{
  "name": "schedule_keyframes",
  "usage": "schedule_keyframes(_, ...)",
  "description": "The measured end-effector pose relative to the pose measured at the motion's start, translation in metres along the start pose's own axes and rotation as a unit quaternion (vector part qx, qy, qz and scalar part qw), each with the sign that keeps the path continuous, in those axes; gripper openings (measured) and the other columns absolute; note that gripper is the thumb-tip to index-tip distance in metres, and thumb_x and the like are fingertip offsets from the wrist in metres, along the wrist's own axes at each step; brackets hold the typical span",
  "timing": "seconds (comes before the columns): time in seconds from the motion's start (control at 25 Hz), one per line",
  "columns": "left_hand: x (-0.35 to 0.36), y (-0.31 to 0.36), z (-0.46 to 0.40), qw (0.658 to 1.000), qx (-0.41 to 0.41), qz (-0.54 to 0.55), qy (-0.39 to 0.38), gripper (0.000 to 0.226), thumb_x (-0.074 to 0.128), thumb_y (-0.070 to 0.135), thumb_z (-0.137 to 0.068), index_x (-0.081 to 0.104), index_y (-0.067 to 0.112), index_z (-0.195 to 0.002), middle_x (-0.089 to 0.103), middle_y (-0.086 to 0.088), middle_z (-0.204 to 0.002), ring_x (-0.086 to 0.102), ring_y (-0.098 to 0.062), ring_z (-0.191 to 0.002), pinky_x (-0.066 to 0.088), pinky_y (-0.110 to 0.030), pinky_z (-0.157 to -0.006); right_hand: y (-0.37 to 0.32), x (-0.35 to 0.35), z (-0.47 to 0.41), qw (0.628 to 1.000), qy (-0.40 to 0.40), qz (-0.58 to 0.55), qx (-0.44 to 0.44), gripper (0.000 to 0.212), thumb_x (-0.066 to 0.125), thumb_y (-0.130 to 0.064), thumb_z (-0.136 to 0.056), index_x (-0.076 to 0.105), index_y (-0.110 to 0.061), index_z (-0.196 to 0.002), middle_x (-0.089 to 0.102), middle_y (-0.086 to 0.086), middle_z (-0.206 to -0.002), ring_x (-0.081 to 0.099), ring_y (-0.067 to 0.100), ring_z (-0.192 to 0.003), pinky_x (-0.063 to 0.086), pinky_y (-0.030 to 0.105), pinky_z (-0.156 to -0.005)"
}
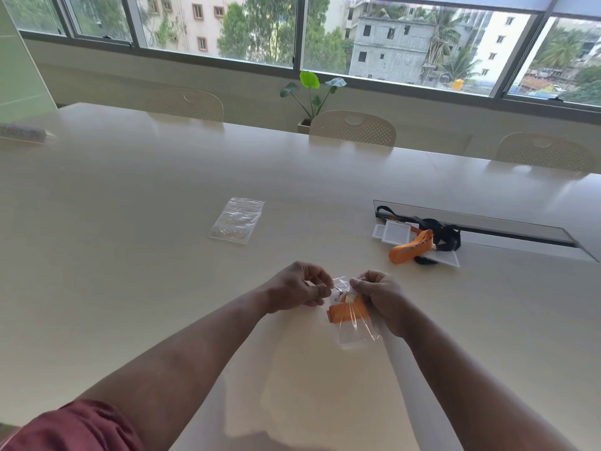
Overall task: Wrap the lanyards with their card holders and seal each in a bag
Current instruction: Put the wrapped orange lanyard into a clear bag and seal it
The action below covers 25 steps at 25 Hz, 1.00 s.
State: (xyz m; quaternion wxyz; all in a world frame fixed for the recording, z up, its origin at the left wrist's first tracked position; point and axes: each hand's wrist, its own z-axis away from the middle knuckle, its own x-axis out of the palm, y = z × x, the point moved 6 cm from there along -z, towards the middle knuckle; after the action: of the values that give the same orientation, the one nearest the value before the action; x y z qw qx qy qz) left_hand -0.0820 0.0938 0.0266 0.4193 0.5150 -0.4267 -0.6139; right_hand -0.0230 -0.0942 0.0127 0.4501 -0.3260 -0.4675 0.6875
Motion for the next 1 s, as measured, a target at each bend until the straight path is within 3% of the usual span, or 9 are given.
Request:
schedule_keyframes(0.12, -0.005, 0.006, -0.003, 0.995, 0.027, -0.094, 0.031, 0.013, 0.079, 0.022, -0.09, 0.073, 0.01, -0.092, 0.072, -0.013, -0.089, 0.071, -0.019, -0.07, 0.062, -0.032, -0.068, 0.001, -0.001, -0.001, 1.0, -0.004, 0.008, 0.001, 0.012, 0.072, -0.014, -0.092, 0.062, -0.01, -0.087, 0.069, 0.014, -0.078, 0.069, 0.026, -0.067, 0.06, 0.04, -0.064)
schedule_keyframes(0.24, -0.006, 0.008, -0.004, 0.99, 0.036, -0.133, 0.033, 0.014, 0.079, 0.021, -0.089, 0.076, 0.008, -0.093, 0.074, -0.015, -0.082, 0.067, -0.018, -0.069, 0.06, -0.038, -0.072, 0.002, -0.003, -0.001, 1.0, -0.006, 0.005, 0.004, 0.012, 0.073, -0.014, -0.091, 0.063, -0.009, -0.087, 0.071, 0.012, -0.076, 0.07, 0.026, -0.066, 0.06, 0.038, -0.061)
schedule_keyframes(0.4, 0.0, 0.0, -0.004, 1.0, -0.004, -0.02, 0.015, 0.012, 0.074, 0.008, -0.092, 0.073, -0.002, -0.098, 0.07, -0.016, -0.081, 0.067, -0.02, -0.074, 0.061, -0.04, -0.08, 0.003, -0.001, -0.002, 1.0, -0.005, 0.002, -0.005, 0.013, 0.074, -0.012, -0.091, 0.063, -0.01, -0.083, 0.068, 0.012, -0.072, 0.068, 0.023, -0.061, 0.059, 0.036, -0.057)
schedule_keyframes(0.72, 0.001, -0.012, -0.005, 0.989, -0.051, 0.129, 0.054, 0.009, 0.075, 0.007, -0.091, 0.073, -0.001, -0.093, 0.071, -0.014, -0.083, 0.069, -0.018, -0.075, 0.061, -0.028, -0.073, 0.003, 0.001, -0.002, 1.0, -0.025, 0.004, -0.007, 0.014, 0.072, -0.011, -0.092, 0.063, -0.011, -0.082, 0.067, 0.011, -0.073, 0.066, 0.024, -0.064, 0.059, 0.037, -0.06)
schedule_keyframes(0.84, 0.001, -0.014, -0.006, 0.984, -0.059, 0.161, 0.057, 0.008, 0.079, 0.006, -0.087, 0.076, 0.003, -0.093, 0.074, -0.011, -0.084, 0.071, -0.018, -0.076, 0.06, -0.027, -0.07, 0.0, 0.001, 0.0, 0.999, -0.044, 0.017, -0.011, 0.013, 0.072, -0.011, -0.092, 0.062, -0.01, -0.083, 0.067, 0.008, -0.07, 0.066, 0.019, -0.059, 0.056, 0.031, -0.054)
schedule_keyframes(1.0, 0.001, -0.014, -0.008, 0.981, -0.072, 0.171, 0.056, 0.015, 0.081, 0.006, -0.084, 0.075, 0.005, -0.097, 0.074, -0.008, -0.083, 0.071, -0.018, -0.076, 0.06, -0.029, -0.07, -0.004, 0.002, 0.003, 0.997, -0.061, 0.042, -0.019, 0.014, 0.073, -0.011, -0.091, 0.063, -0.009, -0.082, 0.066, 0.008, -0.073, 0.066, 0.019, -0.062, 0.057, 0.033, -0.058)
